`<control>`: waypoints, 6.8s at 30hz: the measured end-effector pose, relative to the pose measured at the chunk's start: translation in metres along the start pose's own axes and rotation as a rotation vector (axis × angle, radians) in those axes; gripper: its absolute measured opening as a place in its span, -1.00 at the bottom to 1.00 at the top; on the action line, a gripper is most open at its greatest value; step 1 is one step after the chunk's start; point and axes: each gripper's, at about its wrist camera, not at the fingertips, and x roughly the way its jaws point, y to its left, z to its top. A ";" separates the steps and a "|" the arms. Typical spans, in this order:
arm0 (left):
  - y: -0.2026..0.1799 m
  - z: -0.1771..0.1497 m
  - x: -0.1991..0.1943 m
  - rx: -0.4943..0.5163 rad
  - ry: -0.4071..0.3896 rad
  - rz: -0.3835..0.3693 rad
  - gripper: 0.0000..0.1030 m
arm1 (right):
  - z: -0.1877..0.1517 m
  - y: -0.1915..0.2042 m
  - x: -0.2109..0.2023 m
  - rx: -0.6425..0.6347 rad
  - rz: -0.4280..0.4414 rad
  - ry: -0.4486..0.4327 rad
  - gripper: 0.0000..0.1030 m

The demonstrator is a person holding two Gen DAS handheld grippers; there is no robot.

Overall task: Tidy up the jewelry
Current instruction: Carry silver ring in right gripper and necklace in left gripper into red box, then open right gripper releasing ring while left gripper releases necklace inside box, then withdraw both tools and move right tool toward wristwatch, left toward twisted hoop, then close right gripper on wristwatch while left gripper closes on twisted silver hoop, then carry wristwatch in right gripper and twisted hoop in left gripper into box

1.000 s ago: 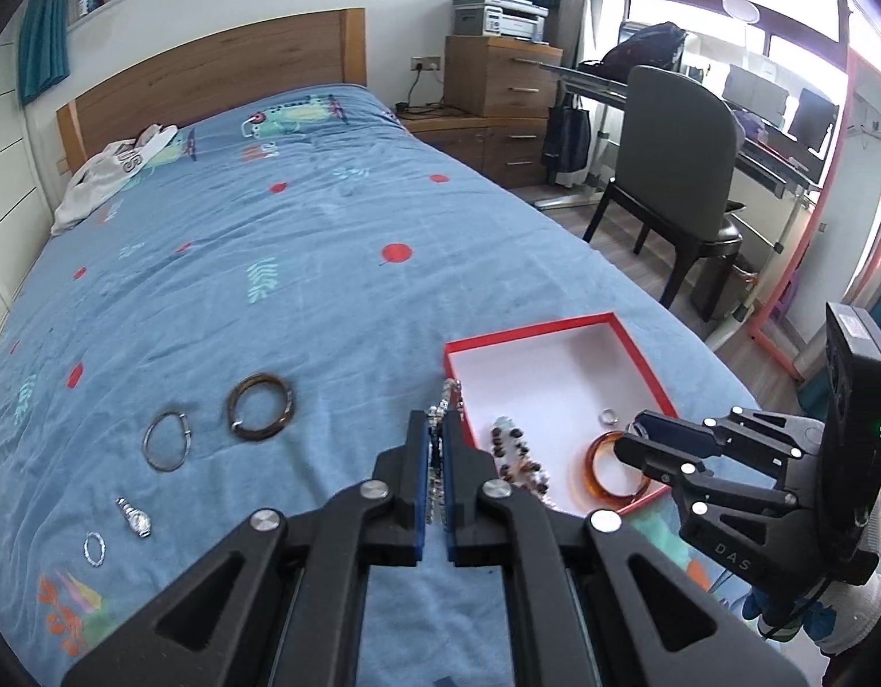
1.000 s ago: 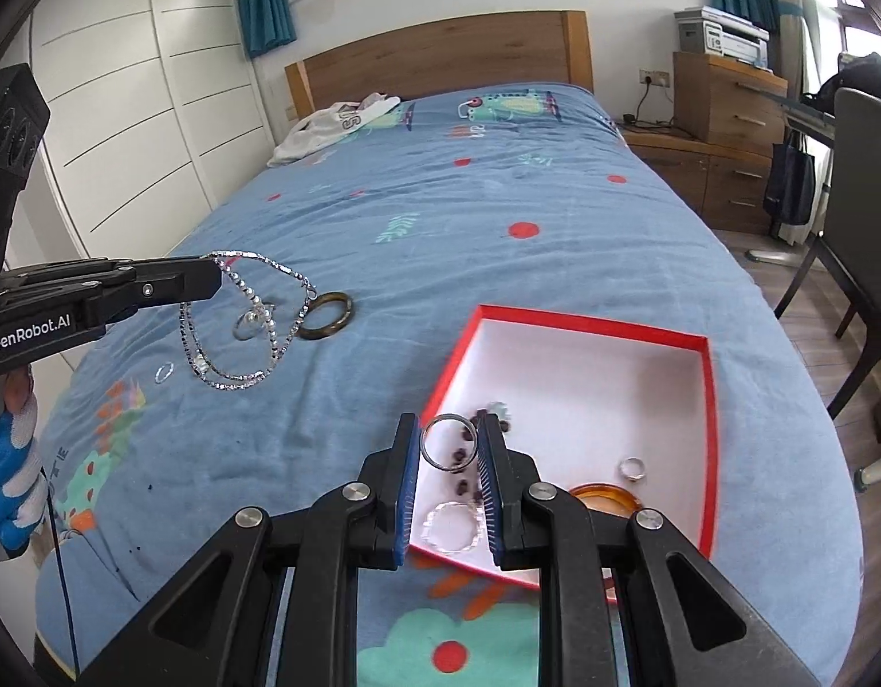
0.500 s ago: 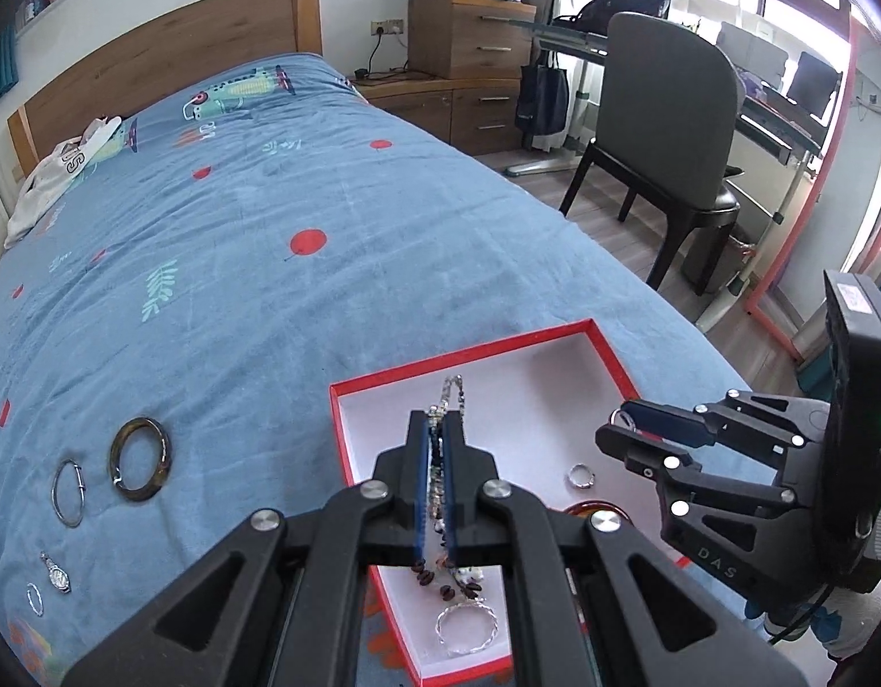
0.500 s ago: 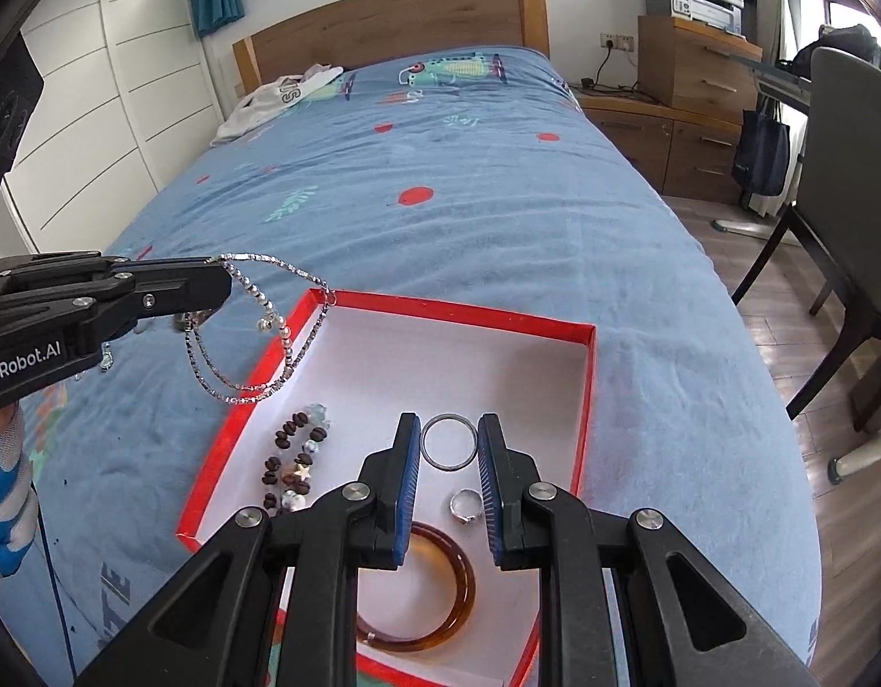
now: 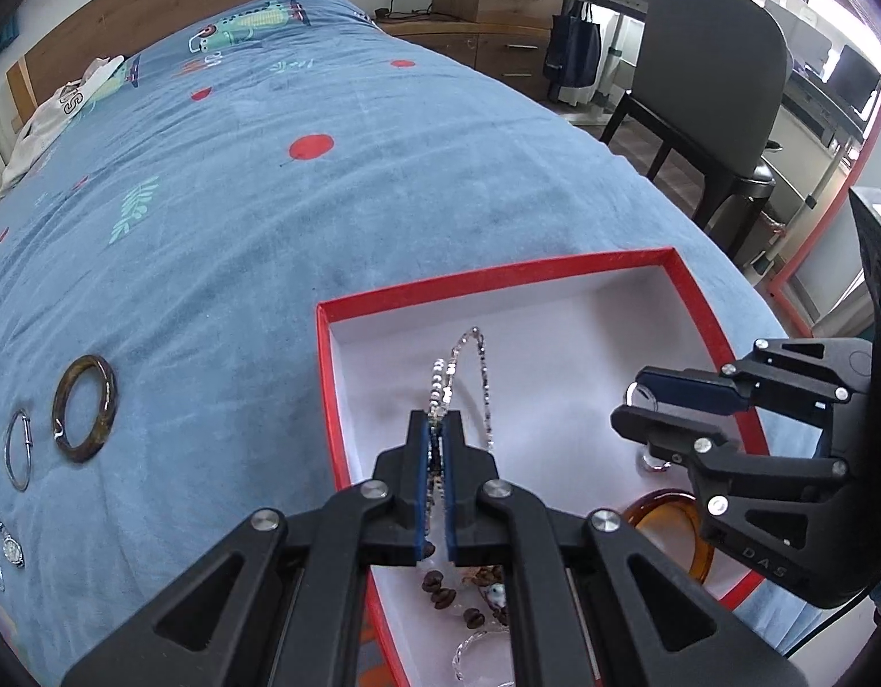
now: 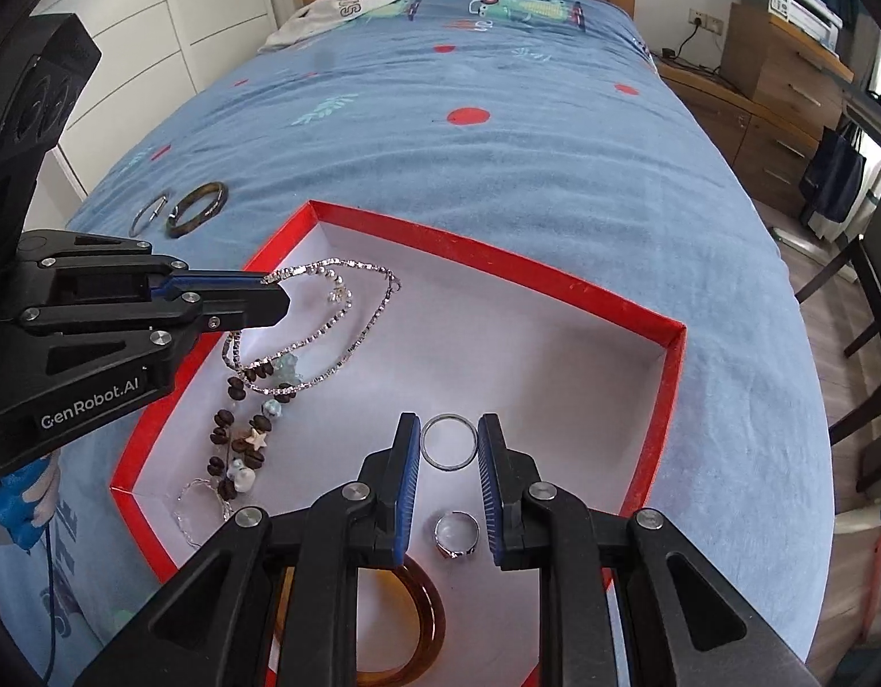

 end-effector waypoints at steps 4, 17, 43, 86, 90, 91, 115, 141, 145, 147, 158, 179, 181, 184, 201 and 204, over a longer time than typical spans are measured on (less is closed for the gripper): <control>0.009 -0.005 0.009 -0.019 0.028 0.010 -0.92 | -0.001 0.002 0.008 -0.032 -0.019 0.031 -0.61; 0.018 -0.010 0.016 -0.083 0.074 -0.055 -0.79 | -0.003 0.004 0.014 -0.043 -0.042 0.051 -0.60; 0.037 -0.035 -0.089 -0.089 -0.027 -0.004 -0.23 | -0.019 0.011 -0.066 0.066 -0.045 -0.063 -0.57; 0.179 -0.285 -0.379 -0.281 -0.419 0.330 0.07 | -0.076 0.245 -0.231 -0.037 0.018 -0.281 -0.18; 0.189 -0.301 -0.386 -0.299 -0.424 0.360 0.07 | -0.076 0.264 -0.229 -0.046 0.021 -0.280 -0.17; 0.192 -0.305 -0.387 -0.305 -0.424 0.366 0.07 | -0.075 0.269 -0.227 -0.047 0.021 -0.278 -0.17; 0.266 -0.335 -0.353 -0.403 -0.346 0.406 0.07 | -0.054 0.357 -0.155 -0.098 0.107 -0.175 0.01; 0.382 -0.264 -0.200 -0.532 -0.166 0.320 0.07 | 0.042 0.361 0.006 -0.113 0.250 -0.052 0.01; 0.397 -0.246 -0.168 -0.542 -0.139 0.284 0.07 | 0.068 0.372 0.041 -0.130 0.281 -0.038 0.01; 0.404 -0.238 -0.153 -0.542 -0.127 0.262 0.07 | 0.078 0.378 0.056 -0.136 0.294 -0.034 0.01; 0.436 -0.228 -0.104 -0.549 -0.065 0.282 0.06 | 0.115 0.402 0.116 -0.184 0.333 -0.009 0.01; 0.438 -0.252 -0.117 -0.571 -0.076 0.361 -0.90 | 0.133 0.430 0.159 -0.165 0.266 0.018 -0.57; 0.435 -0.253 -0.121 -0.573 -0.076 0.354 -0.90 | 0.130 0.428 0.155 -0.163 0.274 0.017 -0.57; 0.430 -0.255 -0.129 -0.574 -0.084 0.331 -0.90 | 0.121 0.422 0.143 -0.151 0.307 0.014 -0.58; 0.339 -0.253 -0.197 -0.468 -0.134 0.291 -0.90 | 0.024 0.369 0.037 -0.012 0.401 0.008 -0.58; 0.318 -0.248 -0.209 -0.446 -0.149 0.282 -0.90 | 0.010 0.350 0.013 0.023 0.389 -0.028 -0.58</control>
